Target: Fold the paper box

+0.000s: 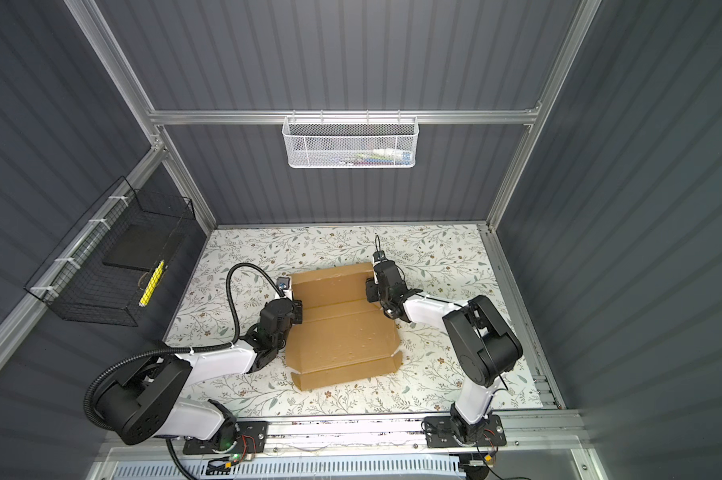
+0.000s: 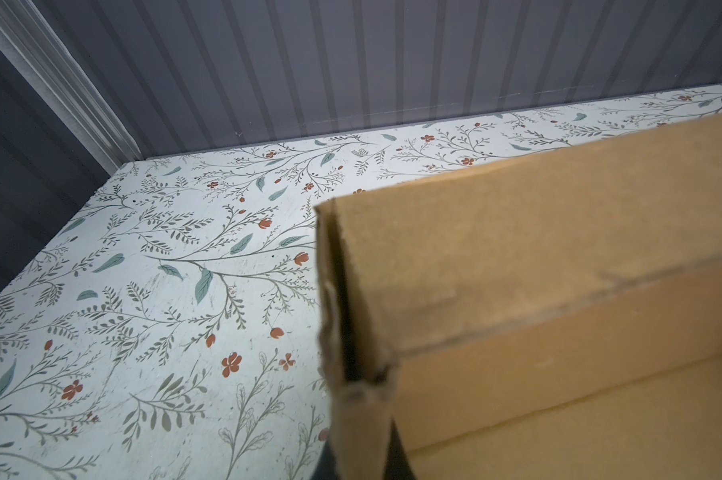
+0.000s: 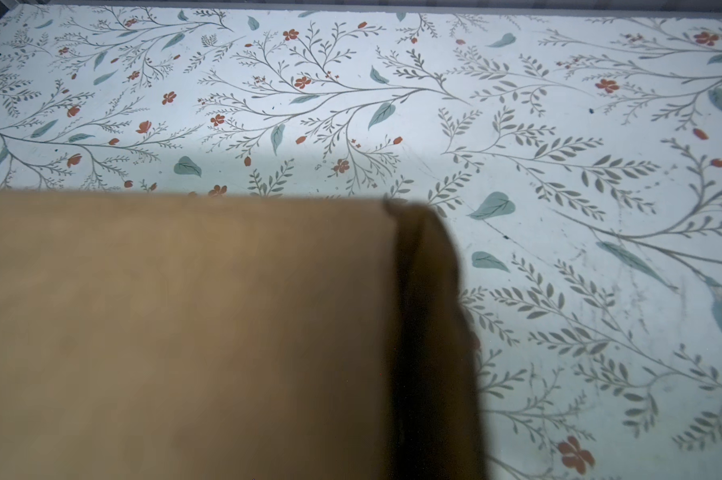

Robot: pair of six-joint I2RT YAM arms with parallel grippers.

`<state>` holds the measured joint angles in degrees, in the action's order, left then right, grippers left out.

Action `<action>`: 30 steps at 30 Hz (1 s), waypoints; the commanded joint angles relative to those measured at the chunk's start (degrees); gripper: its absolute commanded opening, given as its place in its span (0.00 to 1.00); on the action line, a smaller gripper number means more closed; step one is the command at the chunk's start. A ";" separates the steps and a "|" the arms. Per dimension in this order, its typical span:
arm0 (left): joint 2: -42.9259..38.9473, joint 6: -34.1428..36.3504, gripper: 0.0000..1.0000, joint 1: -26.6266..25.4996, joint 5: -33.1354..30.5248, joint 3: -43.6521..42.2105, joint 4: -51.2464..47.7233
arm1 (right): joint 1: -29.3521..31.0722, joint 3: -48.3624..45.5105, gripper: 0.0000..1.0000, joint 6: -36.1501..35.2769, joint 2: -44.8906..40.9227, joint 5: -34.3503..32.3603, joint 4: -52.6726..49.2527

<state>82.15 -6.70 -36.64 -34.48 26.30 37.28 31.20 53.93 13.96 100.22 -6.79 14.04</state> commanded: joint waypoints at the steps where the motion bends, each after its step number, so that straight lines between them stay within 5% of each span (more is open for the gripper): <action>1: 0.40 0.19 0.00 -0.07 0.72 1.47 0.97 | 0.27 1.35 0.42 1.55 1.00 -3.19 0.99; 30: -0.24 0.02 0.00 -0.05 0.20 1.20 0.69 | 0.38 1.00 0.14 2.31 1.55 -6.25 -1.63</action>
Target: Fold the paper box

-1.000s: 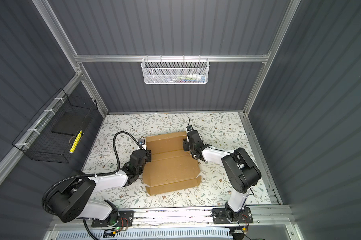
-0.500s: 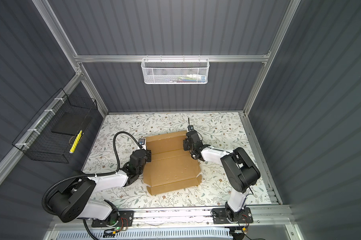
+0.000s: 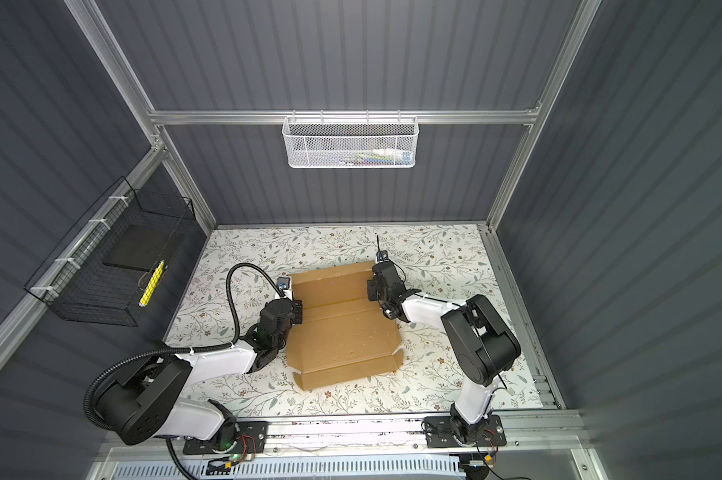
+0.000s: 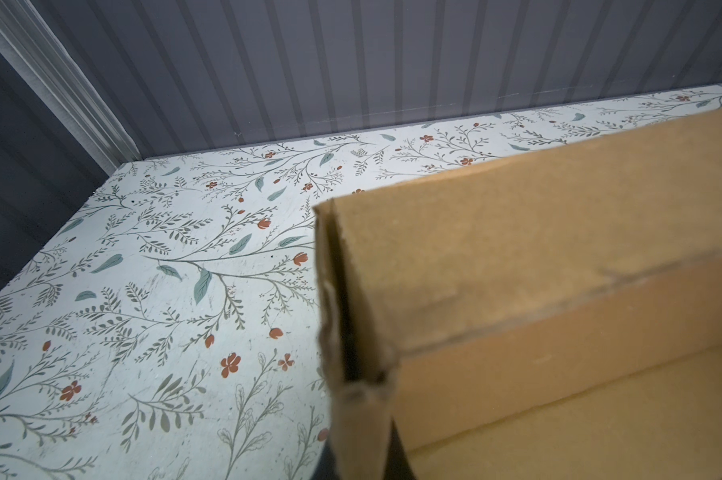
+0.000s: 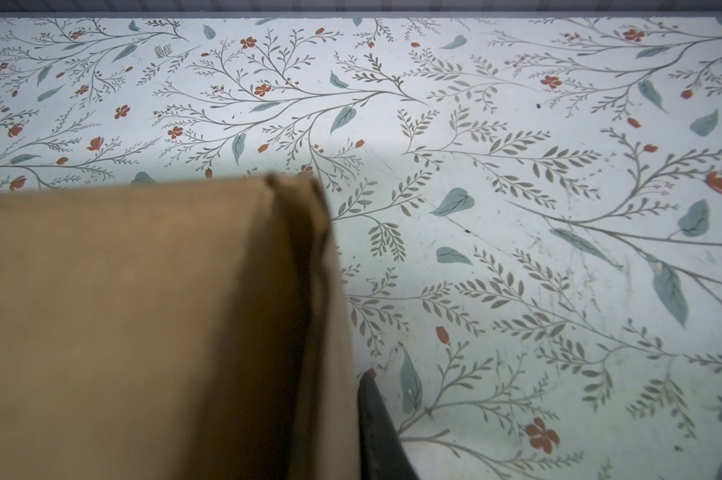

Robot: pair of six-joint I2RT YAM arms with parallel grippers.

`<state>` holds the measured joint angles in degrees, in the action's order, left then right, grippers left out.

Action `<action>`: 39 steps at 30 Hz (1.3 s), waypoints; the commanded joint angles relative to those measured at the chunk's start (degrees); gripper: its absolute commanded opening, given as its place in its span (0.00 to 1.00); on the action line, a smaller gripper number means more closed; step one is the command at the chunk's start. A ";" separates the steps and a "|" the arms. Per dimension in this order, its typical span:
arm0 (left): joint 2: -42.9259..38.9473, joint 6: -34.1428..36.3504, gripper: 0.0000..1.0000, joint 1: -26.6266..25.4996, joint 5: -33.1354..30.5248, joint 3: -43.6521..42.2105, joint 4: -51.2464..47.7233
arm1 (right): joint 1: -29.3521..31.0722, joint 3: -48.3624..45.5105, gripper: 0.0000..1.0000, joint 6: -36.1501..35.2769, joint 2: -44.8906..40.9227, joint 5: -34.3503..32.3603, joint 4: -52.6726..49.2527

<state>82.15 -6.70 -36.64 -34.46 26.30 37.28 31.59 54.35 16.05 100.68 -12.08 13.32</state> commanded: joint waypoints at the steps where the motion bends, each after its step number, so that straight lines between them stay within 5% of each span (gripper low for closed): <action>1: -0.39 0.02 0.00 -0.09 0.18 1.20 0.65 | -0.02 0.63 0.13 0.21 1.08 -1.03 -1.08; 17: -1.01 -0.24 0.00 -0.09 -0.61 1.91 -1.06 | 1.24 1.46 0.06 -1.82 1.27 -4.71 -4.25; 28: -1.72 -0.24 0.00 -0.10 -0.87 1.74 -1.79 | 1.63 0.68 0.21 -1.29 -1.25 -4.58 -4.80; 39: -2.70 -0.16 0.00 -0.10 -1.05 1.29 -2.06 | 2.49 -1.28 0.25 0.15 -3.49 -3.45 -5.13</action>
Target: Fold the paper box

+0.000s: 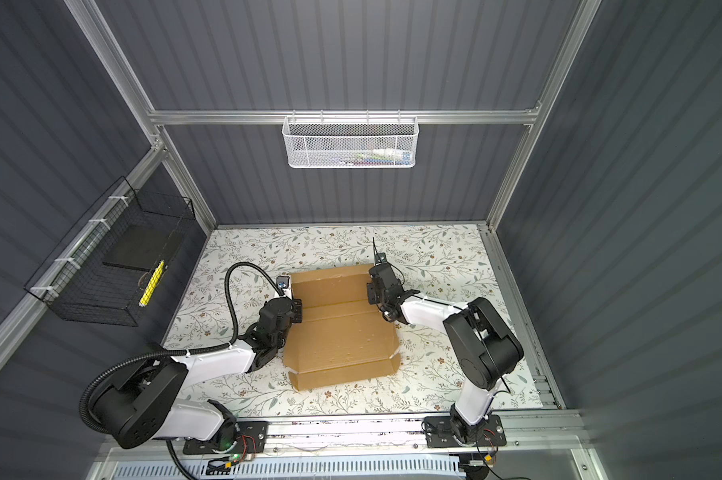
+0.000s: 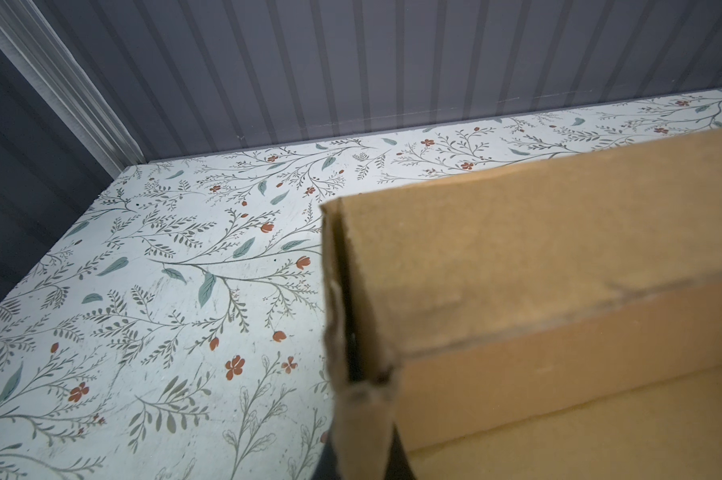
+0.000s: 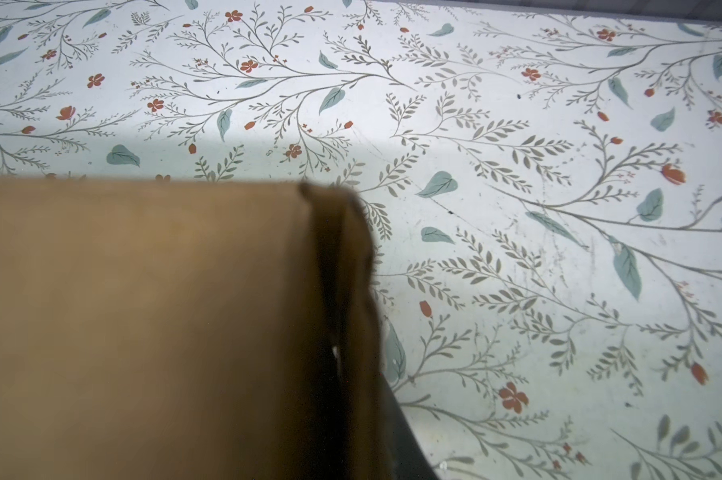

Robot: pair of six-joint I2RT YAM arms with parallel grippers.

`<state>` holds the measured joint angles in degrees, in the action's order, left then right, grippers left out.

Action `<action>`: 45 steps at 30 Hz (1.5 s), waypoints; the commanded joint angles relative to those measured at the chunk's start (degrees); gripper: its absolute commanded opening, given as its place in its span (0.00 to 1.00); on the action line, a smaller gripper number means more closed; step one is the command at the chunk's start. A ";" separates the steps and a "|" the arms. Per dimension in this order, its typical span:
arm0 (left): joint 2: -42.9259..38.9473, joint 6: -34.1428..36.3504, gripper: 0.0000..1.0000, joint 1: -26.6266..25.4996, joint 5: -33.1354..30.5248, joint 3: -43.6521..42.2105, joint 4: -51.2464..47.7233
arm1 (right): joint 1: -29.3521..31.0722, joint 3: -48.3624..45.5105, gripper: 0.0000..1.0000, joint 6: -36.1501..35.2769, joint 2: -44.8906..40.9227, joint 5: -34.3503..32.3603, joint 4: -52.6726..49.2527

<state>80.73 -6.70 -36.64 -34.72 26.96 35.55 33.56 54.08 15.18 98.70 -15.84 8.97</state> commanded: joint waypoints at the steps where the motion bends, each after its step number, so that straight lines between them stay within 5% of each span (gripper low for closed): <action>1: -1.36 -0.13 0.00 -0.10 -0.80 0.64 -0.39 | 0.62 -1.25 0.25 1.30 -1.63 0.48 -0.71; 32: -1.28 -0.16 0.00 -0.06 -0.69 1.08 -1.45 | 2.39 -3.20 0.13 3.28 1.68 -1.05 0.21; 45: -1.47 0.03 0.00 -0.10 -1.43 0.99 -2.49 | 2.13 -2.27 0.26 3.15 -4.08 -0.11 -1.93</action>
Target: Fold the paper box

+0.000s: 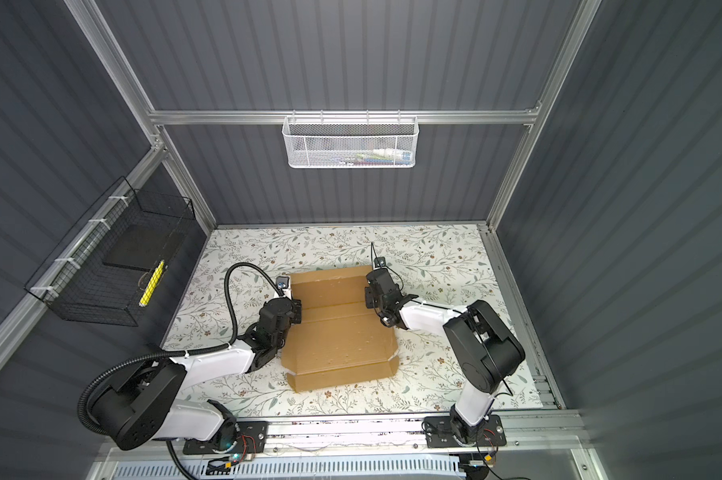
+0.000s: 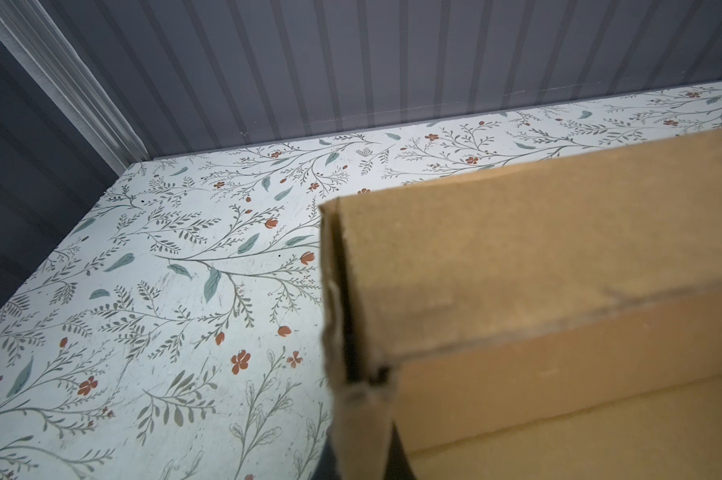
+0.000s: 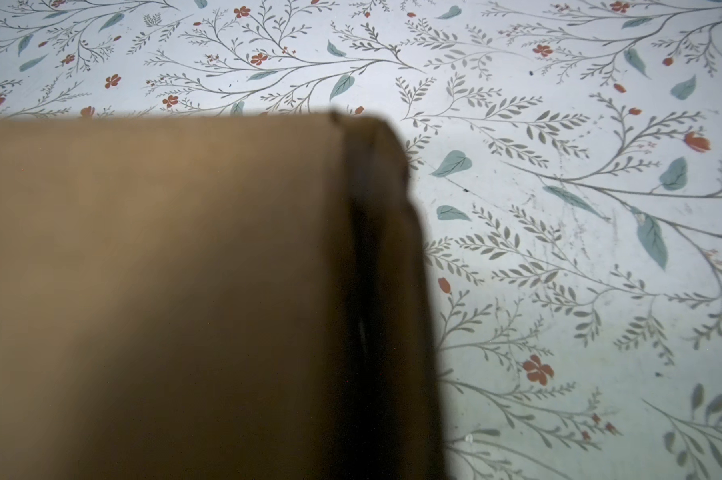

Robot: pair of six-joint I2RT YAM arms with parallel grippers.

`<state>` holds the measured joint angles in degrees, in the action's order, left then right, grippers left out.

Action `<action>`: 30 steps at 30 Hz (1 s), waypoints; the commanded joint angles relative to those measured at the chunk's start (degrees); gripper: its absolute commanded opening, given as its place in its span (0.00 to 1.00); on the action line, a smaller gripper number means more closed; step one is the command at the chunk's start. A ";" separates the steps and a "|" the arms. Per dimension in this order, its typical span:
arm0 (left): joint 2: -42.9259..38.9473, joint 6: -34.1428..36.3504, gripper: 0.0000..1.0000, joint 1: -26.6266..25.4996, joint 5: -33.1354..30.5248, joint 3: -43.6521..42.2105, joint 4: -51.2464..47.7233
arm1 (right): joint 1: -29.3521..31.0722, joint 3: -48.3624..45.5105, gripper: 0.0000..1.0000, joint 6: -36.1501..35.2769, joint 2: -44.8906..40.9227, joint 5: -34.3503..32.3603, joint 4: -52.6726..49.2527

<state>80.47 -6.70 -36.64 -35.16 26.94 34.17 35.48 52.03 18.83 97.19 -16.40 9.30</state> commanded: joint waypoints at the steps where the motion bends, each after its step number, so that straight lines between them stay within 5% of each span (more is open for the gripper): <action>1: -1.18 -0.05 0.00 -0.10 -0.97 0.93 -1.13 | 0.20 -0.18 0.26 -0.72 -3.23 0.28 -2.41; 23: -1.50 -0.51 0.00 -0.10 -1.31 0.37 -0.99 | -0.75 3.96 0.13 -1.34 -1.73 0.59 -3.49; 30: -0.68 -1.46 0.00 -0.05 -1.57 2.12 -4.28 | -0.86 4.13 0.25 -1.60 -3.44 0.52 -4.84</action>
<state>80.09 -7.35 -36.64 -35.86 27.07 32.40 34.81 54.83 17.43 95.07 -16.01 5.61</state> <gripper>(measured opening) 0.066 0.239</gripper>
